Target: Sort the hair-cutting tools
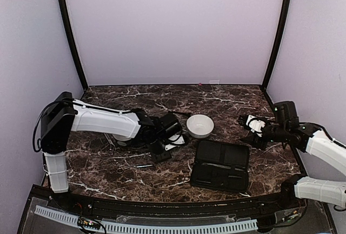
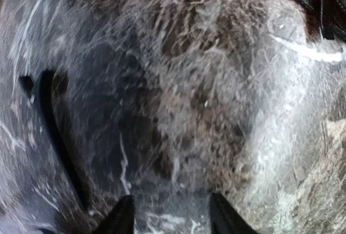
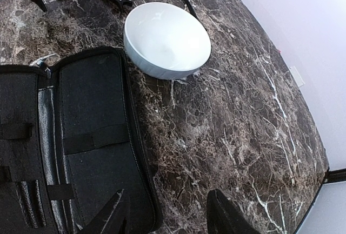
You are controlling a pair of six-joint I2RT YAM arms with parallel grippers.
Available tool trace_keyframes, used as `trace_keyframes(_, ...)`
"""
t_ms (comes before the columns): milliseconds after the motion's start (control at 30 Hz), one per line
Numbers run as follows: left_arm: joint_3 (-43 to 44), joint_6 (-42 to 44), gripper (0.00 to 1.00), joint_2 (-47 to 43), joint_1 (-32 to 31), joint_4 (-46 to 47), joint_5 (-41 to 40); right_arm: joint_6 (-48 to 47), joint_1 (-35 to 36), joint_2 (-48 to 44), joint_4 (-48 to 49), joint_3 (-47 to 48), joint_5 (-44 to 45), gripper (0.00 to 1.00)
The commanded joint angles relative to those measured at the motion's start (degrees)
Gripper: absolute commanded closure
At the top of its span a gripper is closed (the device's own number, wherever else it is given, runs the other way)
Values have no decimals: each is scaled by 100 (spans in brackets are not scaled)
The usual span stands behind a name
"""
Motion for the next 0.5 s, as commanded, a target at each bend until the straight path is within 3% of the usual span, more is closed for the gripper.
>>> trace_keyframes(0, -675, -622, 33, -1381, 38, -56, 47, -48, -29, -12, 175, -47, -7, 52)
trace_keyframes(100, -983, -565, 28, -1807, 74, -420, 366, -54, -30, 5, 164, -42, -39, 51)
trace_keyframes(300, -1467, -302, 42, -1859, 480, -1341, 1012, -66, -23, 86, 119, 4, -75, 51)
trace_keyframes(467, -1874, -204, 42, -2083, 669, -1088, 726, -69, -30, 63, 97, 0, -92, 52)
